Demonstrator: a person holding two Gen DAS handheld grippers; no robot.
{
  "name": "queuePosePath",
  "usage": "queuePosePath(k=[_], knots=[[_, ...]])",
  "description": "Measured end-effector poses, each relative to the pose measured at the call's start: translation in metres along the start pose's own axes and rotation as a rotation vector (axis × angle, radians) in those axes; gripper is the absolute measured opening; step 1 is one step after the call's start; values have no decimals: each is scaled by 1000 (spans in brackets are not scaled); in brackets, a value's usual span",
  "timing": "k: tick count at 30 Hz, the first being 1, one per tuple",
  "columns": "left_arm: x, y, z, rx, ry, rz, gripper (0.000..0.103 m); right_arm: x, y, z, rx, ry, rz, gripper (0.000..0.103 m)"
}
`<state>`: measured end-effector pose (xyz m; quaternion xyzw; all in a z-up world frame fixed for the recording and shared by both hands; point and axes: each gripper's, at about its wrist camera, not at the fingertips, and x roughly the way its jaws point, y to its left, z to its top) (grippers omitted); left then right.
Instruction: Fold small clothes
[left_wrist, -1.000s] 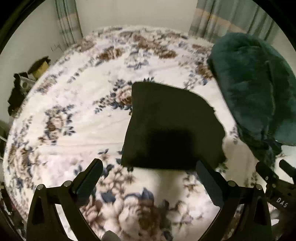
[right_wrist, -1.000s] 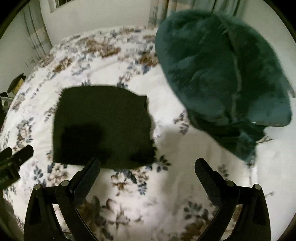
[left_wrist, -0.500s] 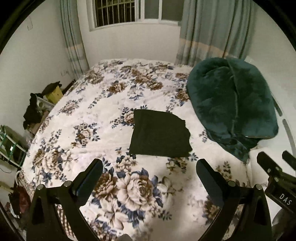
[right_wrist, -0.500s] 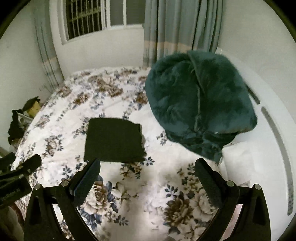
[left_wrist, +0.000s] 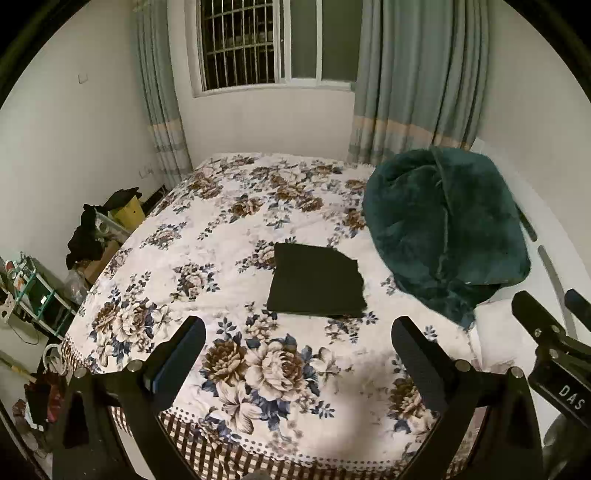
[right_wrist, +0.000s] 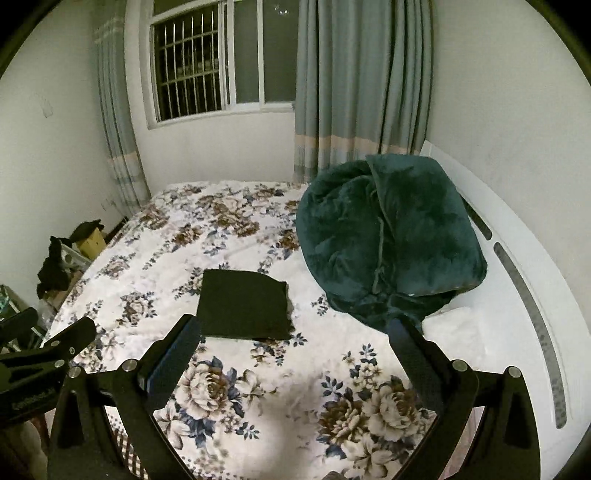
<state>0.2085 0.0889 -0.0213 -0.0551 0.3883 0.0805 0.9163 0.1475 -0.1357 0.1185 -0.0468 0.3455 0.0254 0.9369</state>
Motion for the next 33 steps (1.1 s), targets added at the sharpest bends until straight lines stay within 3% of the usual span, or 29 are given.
queuePosePath(k=[11, 33], knots=[[-47, 2, -6, -28, -66, 4, 103, -64, -9, 6, -13, -82, 17, 103], [-61, 9, -13, -66, -101, 29, 103, -70, -6, 8, -39, -92, 37, 103]])
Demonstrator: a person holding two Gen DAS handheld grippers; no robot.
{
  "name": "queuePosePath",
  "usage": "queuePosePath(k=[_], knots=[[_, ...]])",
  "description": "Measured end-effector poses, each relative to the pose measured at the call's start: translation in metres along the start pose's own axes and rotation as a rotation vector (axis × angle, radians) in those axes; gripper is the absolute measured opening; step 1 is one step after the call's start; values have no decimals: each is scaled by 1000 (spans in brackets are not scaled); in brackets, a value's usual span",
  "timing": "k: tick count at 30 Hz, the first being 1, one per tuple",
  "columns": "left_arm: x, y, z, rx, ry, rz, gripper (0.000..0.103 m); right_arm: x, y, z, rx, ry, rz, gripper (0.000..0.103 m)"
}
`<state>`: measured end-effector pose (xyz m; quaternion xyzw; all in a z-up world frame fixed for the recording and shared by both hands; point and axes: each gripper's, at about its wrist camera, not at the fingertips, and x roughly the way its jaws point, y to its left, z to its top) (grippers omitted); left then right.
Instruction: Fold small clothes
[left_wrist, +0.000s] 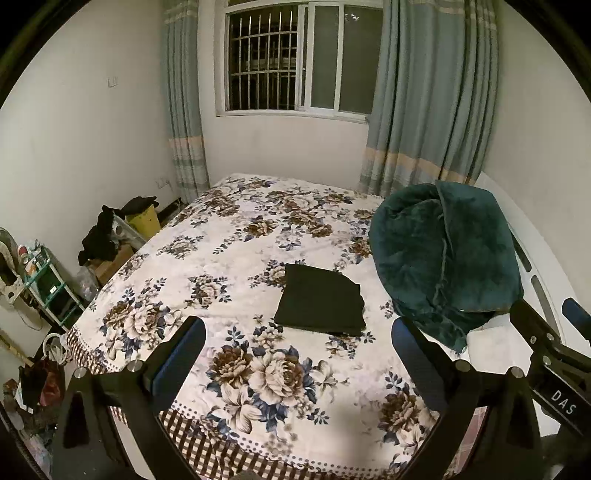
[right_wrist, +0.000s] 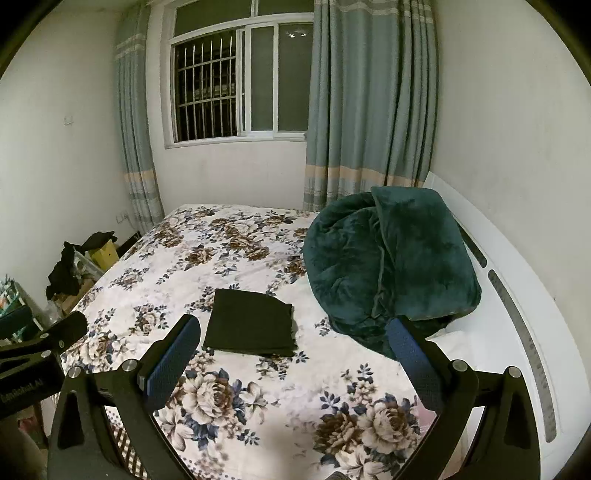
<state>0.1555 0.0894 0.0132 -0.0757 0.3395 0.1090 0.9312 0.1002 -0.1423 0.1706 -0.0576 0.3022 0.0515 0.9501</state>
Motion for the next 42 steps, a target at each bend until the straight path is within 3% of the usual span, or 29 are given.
queuePosePath(k=[42], knots=[[-7, 6, 2, 0, -12, 29, 103, 1, -2, 11, -12, -4, 26, 103]])
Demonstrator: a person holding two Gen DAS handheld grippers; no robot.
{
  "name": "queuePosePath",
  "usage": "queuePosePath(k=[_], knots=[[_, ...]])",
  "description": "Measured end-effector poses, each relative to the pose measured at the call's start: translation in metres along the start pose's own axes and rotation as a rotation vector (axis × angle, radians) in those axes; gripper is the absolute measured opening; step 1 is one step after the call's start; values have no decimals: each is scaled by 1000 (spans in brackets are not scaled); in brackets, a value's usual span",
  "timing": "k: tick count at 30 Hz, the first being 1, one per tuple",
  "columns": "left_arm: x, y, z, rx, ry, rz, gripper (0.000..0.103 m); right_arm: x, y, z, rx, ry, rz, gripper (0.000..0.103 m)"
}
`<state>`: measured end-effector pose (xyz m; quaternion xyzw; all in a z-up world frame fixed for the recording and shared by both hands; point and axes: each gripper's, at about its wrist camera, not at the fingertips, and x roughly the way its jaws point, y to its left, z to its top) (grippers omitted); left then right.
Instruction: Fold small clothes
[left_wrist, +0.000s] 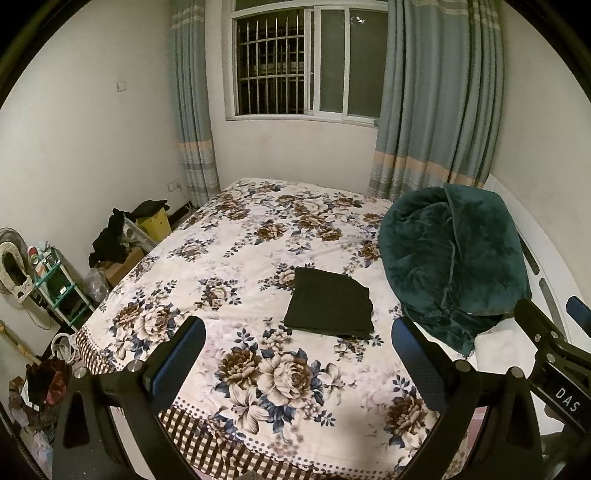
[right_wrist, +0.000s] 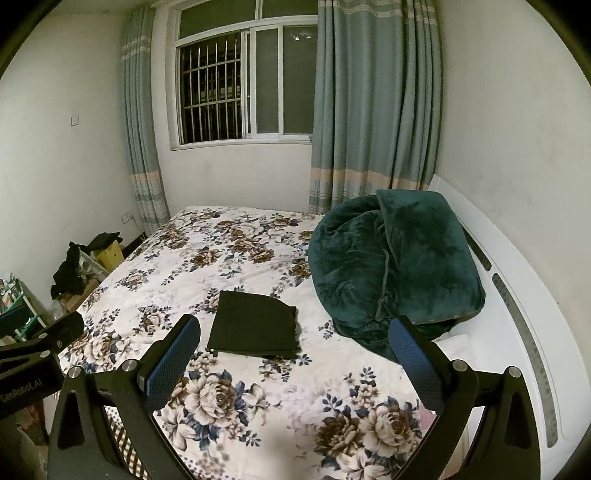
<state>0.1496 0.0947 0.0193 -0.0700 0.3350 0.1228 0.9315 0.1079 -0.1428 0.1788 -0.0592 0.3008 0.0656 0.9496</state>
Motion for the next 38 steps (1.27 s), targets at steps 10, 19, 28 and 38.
queuePosePath(k=[10, 19, 28, 38], knots=[[-2, 0, 0, -1, -4, 16, 103, 0, 1, -2, 1, 0, 1, 103], [-2, 0, 1, 0, -5, 18, 103, 6, 5, 9, -6, 3, 16, 103], [-3, -1, 0, 0, -6, 21, 103, 9, 7, 10, -6, 0, 20, 103], [-7, 10, 4, 5, -28, 28, 103, 8, 7, 6, -6, -1, 18, 103]])
